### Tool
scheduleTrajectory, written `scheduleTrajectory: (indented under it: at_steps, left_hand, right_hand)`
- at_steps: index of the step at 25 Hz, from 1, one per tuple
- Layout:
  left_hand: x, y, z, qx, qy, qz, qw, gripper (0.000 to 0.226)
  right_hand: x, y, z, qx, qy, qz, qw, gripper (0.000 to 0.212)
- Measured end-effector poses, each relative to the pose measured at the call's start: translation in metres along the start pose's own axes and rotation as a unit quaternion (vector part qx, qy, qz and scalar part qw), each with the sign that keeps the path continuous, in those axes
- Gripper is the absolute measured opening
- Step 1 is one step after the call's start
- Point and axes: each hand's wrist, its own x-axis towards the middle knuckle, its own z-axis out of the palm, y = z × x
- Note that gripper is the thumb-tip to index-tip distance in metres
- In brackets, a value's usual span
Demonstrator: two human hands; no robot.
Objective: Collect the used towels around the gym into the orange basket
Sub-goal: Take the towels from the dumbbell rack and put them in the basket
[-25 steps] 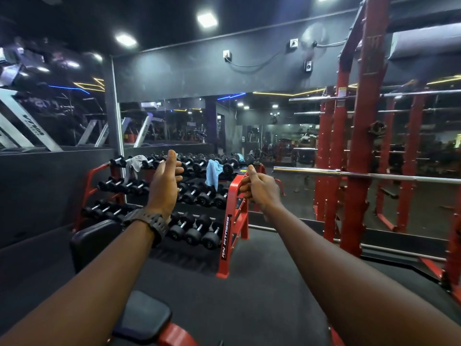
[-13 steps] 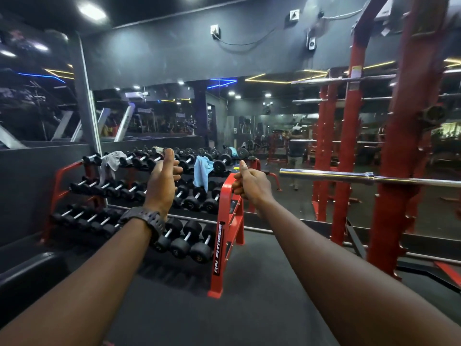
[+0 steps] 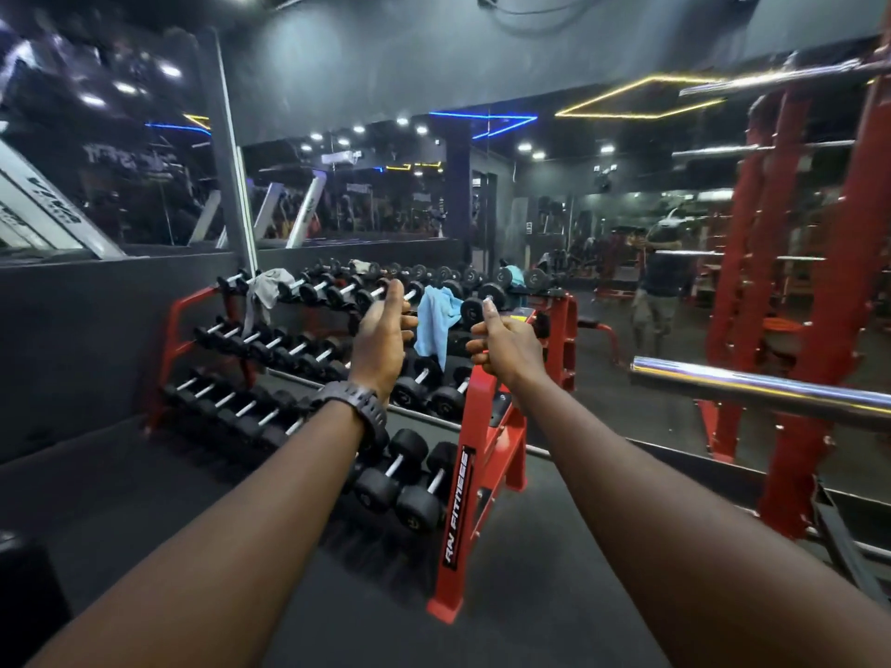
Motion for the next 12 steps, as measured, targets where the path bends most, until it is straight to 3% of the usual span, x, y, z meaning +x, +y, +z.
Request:
scheduleTrajectory:
  at_steps: [4,12]
  left_hand:
    - [0.093,-0.047,0.03,-0.006,0.011,-0.004,1.0,0.078]
    - [0.288,-0.134,0.069,0.001,0.02,-0.013,1.0,0.057]
  right_hand:
    - [0.107,0.036,0.016,0.006,-0.005,-0.019,1.0,0.048]
    - [0.32,0.098,0.064,-0.02,0.003,-0.009,1.0,0.05]
